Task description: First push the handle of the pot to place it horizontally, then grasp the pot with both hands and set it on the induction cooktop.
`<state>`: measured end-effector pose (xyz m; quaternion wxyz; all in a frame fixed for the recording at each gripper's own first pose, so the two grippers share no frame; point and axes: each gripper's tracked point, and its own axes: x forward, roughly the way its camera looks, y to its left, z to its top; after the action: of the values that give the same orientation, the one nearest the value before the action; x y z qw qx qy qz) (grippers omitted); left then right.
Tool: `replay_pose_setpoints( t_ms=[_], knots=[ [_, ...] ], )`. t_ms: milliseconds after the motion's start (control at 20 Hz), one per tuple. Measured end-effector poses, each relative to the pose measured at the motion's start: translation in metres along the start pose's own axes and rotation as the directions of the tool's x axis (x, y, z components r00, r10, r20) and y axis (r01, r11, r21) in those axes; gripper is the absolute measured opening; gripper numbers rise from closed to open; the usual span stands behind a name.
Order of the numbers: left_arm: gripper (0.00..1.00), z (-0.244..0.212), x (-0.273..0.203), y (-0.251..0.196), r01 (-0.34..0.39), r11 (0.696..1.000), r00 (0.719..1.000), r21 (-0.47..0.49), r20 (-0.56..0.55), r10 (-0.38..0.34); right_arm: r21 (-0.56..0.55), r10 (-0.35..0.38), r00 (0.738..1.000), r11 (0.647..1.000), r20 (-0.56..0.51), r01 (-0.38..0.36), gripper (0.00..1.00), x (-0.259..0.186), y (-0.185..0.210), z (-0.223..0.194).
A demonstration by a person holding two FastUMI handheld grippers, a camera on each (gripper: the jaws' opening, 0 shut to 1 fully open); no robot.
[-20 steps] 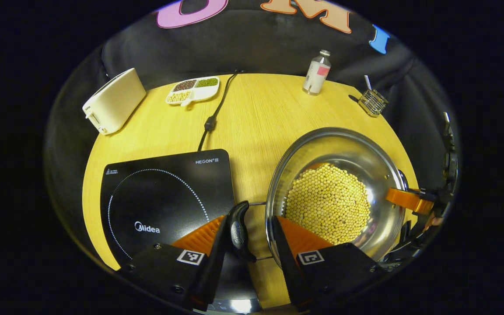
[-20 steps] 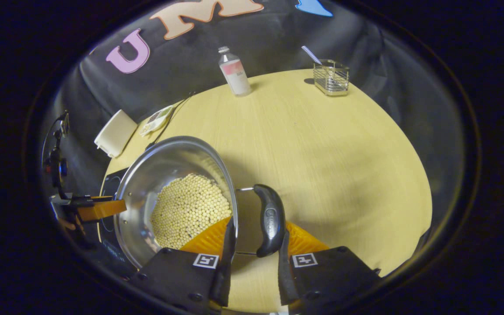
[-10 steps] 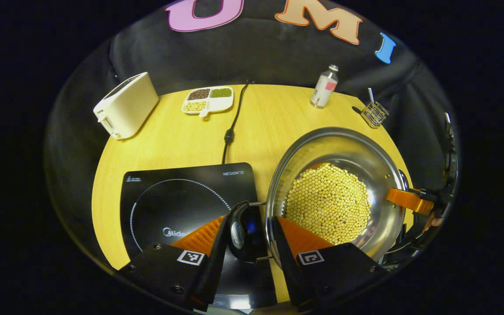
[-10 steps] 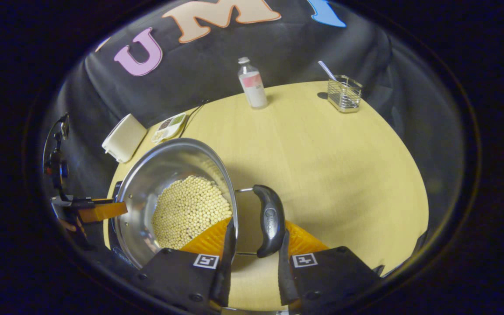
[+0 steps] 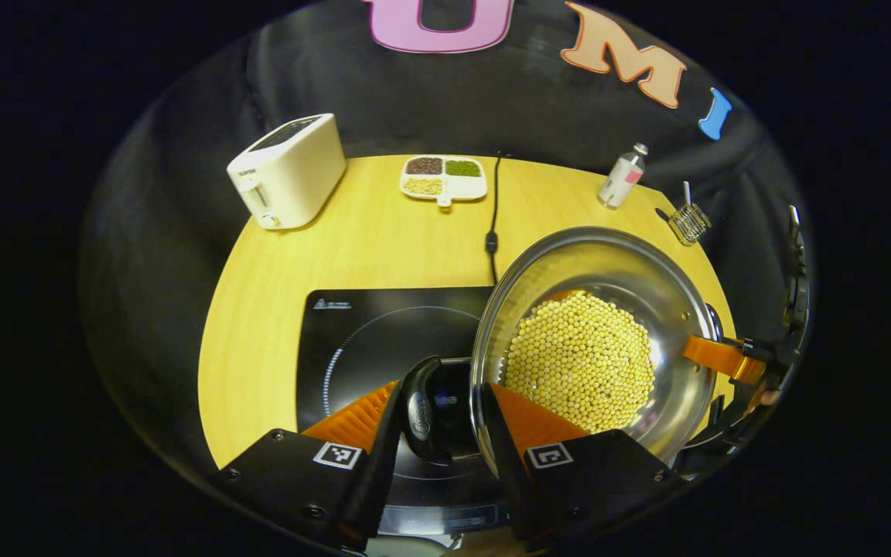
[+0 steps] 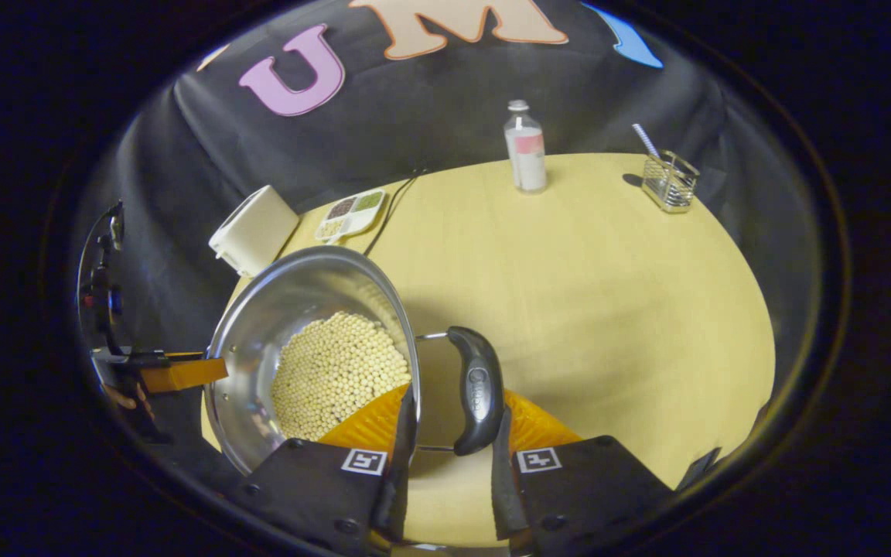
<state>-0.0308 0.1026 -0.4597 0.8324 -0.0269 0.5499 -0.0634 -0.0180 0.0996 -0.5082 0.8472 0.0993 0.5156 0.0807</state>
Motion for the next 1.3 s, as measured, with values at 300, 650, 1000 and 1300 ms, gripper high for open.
replay_pose_setpoints(
  t_ms=[300,650,1000,1300],
  knots=[
    [0.63,-0.012,-0.001,0.051,-0.027,0.999,1.000,-0.039,-0.015,0.026,-0.004,0.022,1.000,1.000,-0.021,-0.022,0.41,0.027,0.040,-0.011],
    [0.63,-0.010,-0.001,0.088,-0.039,0.999,0.999,-0.033,-0.015,0.039,0.011,0.031,0.999,0.999,-0.026,-0.031,0.41,0.046,0.034,-0.018],
    [0.63,-0.009,-0.002,0.105,-0.040,0.999,0.999,-0.027,-0.015,0.039,0.014,0.033,0.999,0.999,-0.026,-0.032,0.41,0.042,0.033,-0.017],
    [0.64,-0.005,0.002,0.117,-0.041,0.999,0.999,-0.020,-0.007,0.041,0.027,0.034,0.999,0.999,-0.025,-0.033,0.41,0.039,0.032,-0.018]
  ],
)
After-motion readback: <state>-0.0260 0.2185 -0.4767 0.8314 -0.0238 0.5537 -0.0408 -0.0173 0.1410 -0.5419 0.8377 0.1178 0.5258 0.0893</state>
